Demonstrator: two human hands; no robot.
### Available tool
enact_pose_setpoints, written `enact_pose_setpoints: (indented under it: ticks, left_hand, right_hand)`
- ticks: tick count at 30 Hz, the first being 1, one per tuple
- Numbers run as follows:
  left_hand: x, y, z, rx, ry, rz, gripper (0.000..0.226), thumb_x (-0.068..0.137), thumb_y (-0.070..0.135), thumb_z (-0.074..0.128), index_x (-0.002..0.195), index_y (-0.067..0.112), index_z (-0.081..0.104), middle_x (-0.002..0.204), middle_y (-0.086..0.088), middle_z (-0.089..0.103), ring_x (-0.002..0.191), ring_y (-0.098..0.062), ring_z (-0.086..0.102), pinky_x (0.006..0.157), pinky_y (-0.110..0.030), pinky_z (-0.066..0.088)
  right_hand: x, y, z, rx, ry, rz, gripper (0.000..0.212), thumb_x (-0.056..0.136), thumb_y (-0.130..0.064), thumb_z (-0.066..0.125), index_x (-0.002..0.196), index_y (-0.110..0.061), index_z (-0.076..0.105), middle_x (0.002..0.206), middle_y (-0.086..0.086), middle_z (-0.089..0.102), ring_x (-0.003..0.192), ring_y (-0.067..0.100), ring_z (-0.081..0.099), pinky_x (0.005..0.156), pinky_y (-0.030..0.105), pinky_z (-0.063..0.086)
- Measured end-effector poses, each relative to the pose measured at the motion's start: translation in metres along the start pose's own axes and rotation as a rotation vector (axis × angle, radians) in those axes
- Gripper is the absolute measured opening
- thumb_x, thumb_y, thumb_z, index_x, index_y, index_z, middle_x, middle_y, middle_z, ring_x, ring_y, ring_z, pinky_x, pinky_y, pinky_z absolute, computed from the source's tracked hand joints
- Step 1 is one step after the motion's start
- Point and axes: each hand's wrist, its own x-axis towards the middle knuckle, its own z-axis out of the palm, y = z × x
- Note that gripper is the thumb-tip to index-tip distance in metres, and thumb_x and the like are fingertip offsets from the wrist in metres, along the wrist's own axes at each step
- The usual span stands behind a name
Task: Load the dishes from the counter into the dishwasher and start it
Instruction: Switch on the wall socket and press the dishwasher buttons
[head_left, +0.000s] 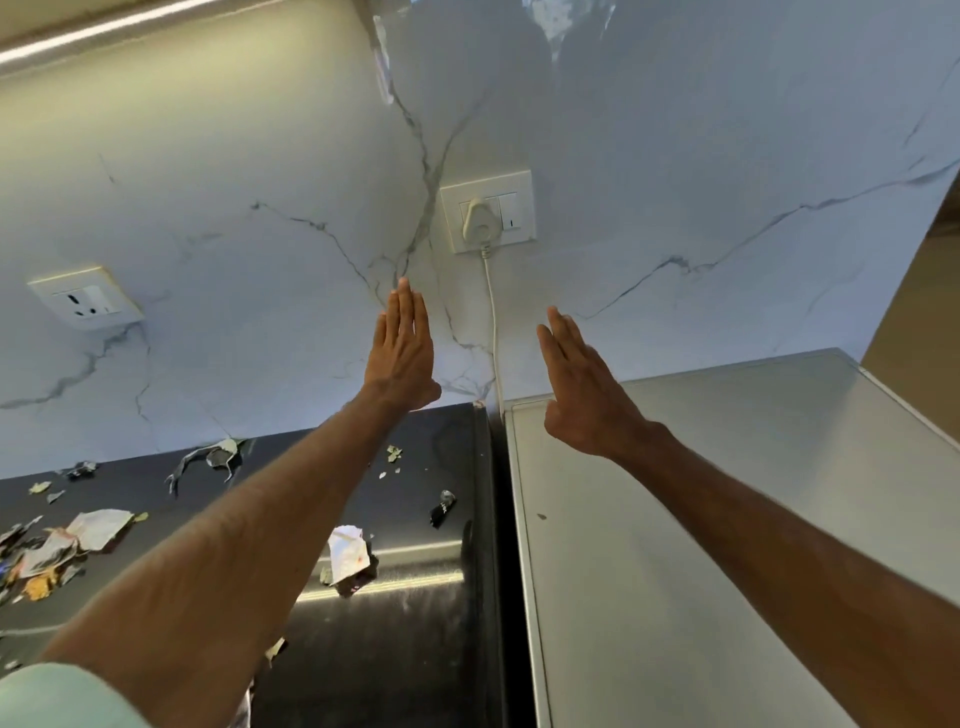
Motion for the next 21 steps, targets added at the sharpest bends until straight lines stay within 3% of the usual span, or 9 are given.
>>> enact_pose_setpoints:
  ticks: [5,14,18,21]
  left_hand:
    - [0.013,0.002,0.007,-0.05,0.043,-0.002,0.112,0.082,0.015,0.066,0.152,-0.003,-0.019,0.159,-0.023,-0.029,0.148,-0.036,-0.025,0.125,-0.048,-0.002]
    - [0.0,0.001,-0.008,-0.061,0.019,-0.025,0.109,0.082,0.013,0.067,0.153,-0.004,-0.014,0.161,-0.024,-0.022,0.151,-0.037,-0.017,0.125,-0.047,0.002]
    - [0.013,-0.003,-0.017,0.004,0.002,0.008,0.108,0.082,0.012,0.067,0.155,-0.002,-0.011,0.163,-0.023,-0.018,0.151,-0.037,-0.015,0.125,-0.046,0.001]
    - [0.032,-0.005,-0.015,0.067,-0.006,0.009,0.112,0.083,0.021,0.071,0.155,-0.001,-0.011,0.163,-0.022,-0.019,0.151,-0.037,-0.016,0.125,-0.049,0.002]
  right_hand:
    - [0.021,-0.004,0.005,0.067,-0.003,-0.025,0.091,0.09,-0.007,0.063,0.16,-0.006,0.006,0.167,0.009,-0.014,0.155,0.023,-0.008,0.126,0.036,0.012]
    - [0.02,-0.024,0.002,0.147,-0.045,0.031,0.082,0.083,0.003,0.066,0.154,-0.002,0.025,0.167,0.016,0.006,0.155,0.029,0.012,0.122,0.039,0.029]
    - [0.041,-0.012,-0.005,0.035,-0.039,0.023,0.079,0.085,-0.006,0.071,0.151,-0.001,0.029,0.168,0.016,0.0,0.155,0.03,0.008,0.123,0.041,0.027]
    - [0.065,0.0,-0.009,-0.069,-0.008,-0.002,0.058,0.084,-0.013,0.074,0.134,-0.004,0.048,0.168,0.013,-0.009,0.156,0.029,0.003,0.122,0.045,0.026]
